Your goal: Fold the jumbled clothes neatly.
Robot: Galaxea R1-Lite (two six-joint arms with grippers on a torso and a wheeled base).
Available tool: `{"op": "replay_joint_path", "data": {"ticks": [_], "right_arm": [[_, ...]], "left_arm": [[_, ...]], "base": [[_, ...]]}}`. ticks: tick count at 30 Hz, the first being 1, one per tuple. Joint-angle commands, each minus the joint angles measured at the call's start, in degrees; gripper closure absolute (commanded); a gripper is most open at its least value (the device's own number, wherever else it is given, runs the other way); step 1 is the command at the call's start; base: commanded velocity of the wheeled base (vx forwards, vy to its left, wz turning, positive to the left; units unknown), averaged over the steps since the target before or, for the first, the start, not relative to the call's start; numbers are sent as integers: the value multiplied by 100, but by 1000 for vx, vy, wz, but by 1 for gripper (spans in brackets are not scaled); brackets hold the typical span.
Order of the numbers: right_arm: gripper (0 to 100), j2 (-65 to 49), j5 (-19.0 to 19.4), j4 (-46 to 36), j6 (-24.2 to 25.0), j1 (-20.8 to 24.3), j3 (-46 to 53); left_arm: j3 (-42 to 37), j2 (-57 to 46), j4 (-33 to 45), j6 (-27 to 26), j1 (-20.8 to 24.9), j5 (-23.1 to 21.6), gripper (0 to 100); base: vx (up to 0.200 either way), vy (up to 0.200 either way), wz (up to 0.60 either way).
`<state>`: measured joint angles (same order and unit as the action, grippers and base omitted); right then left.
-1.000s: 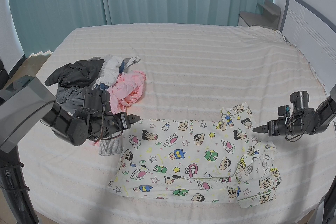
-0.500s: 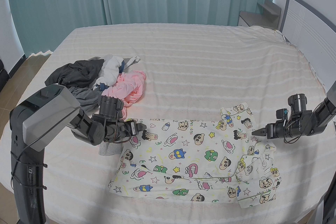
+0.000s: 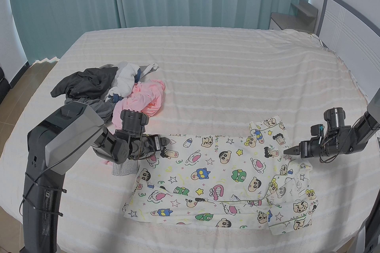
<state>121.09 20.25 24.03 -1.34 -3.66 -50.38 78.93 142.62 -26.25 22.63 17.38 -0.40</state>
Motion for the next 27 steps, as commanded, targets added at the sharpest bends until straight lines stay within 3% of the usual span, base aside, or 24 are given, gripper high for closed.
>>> {"op": "replay_joint_path", "data": {"ticks": [1, 2, 10, 20, 27], "right_arm": [[0, 134, 5, 5, 2, -3, -112], [0, 178, -3, 5, -7, -3, -138], [0, 415, -3, 5, 2, -3, -376], [0, 934, -3, -39, 37, 5, -965], [0, 1409, -3, -135, 582, 137, -1685]], "left_arm": [[166, 196, 5, 5, 63, 14, 0], [184, 231, 5, 5, 72, 14, 100], [236, 302, -12, 31, 72, 23, 100], [210, 249, -21, 128, 55, 374, 100], [210, 161, -30, 154, 63, 594, 100]], "base": [[0, 0, 0], [0, 0, 0], [0, 0, 0], [0, 0, 0], [0, 0, 0]]}}
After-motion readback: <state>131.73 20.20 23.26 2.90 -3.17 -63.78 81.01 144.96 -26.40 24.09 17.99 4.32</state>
